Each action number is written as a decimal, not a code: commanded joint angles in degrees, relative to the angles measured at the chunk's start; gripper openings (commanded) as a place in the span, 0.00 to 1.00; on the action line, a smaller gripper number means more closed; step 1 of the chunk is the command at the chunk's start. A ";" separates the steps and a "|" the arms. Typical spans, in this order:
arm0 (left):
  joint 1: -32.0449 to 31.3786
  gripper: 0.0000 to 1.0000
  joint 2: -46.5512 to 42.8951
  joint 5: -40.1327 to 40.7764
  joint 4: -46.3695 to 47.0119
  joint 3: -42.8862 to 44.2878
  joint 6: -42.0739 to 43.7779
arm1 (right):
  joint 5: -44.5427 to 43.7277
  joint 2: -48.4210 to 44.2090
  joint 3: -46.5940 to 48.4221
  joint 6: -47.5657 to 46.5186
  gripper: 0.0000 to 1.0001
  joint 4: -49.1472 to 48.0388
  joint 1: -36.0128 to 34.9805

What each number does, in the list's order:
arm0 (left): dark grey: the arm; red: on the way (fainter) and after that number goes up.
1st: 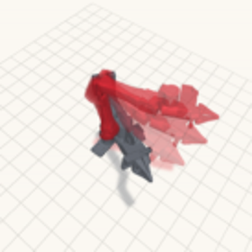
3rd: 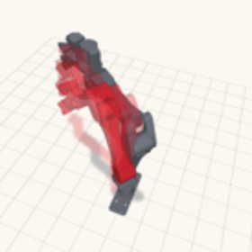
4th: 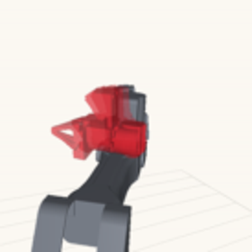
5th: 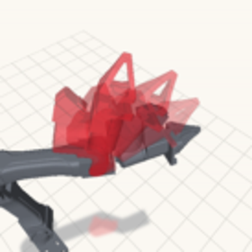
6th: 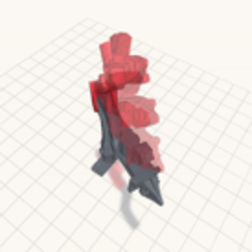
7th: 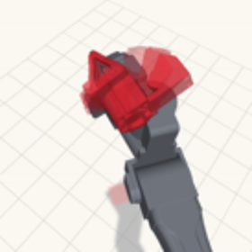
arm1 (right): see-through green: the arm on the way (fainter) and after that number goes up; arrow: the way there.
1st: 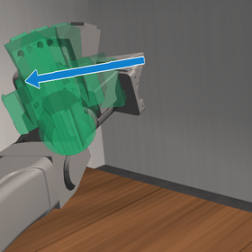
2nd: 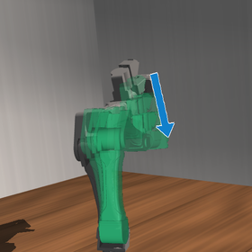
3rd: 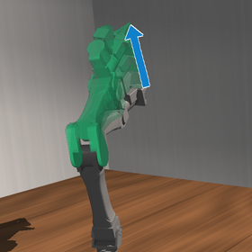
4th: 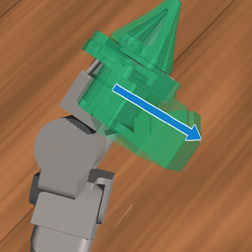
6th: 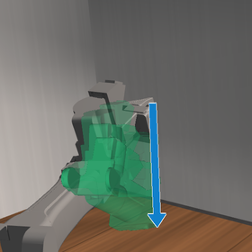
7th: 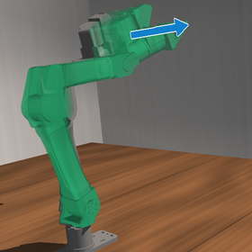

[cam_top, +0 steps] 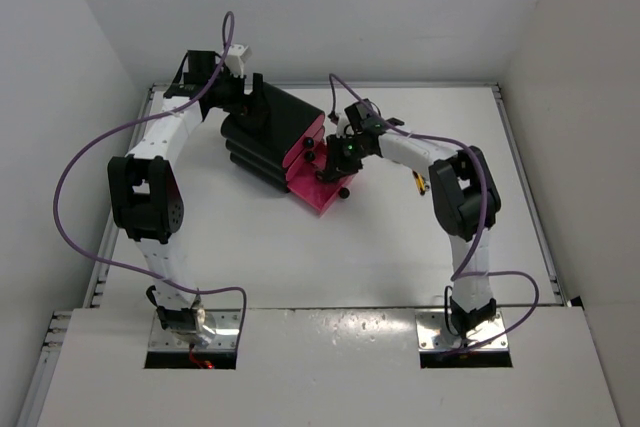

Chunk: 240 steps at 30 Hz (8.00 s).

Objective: Sort the tools into containers

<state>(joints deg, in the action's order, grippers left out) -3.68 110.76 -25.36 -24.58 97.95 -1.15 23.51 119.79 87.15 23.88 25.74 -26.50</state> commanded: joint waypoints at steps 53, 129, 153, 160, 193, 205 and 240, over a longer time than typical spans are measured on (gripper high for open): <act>-0.80 0.99 3.85 5.06 -8.56 -6.55 3.87 | 14.45 -8.35 -35.82 27.35 0.47 -37.77 8.92; -1.85 0.99 3.76 3.92 -5.92 -11.64 3.34 | 22.02 2.45 -33.46 68.64 0.44 -88.03 7.17; -1.85 0.99 3.76 4.45 -5.92 -12.17 3.87 | 20.79 14.42 -19.57 71.22 0.49 -90.51 6.11; -1.85 0.99 4.29 4.45 -5.92 -12.17 3.87 | 20.79 14.95 -17.19 71.22 0.49 -90.51 5.58; -1.85 0.99 4.82 3.92 -5.92 -11.64 3.34 | 28.87 3.79 -38.01 63.67 0.10 -92.09 11.30; -1.85 0.99 5.34 3.92 -5.92 -11.12 2.82 | 31.16 2.03 -41.37 58.31 0.41 -87.61 14.55; -3.44 0.99 4.20 5.15 -4.16 -11.12 1.76 | -14.00 -22.50 -22.56 -19.92 0.52 -9.66 28.61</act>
<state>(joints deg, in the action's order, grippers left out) -4.34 109.38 -26.44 -14.44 91.42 -3.75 19.31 94.59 60.53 11.31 13.63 1.30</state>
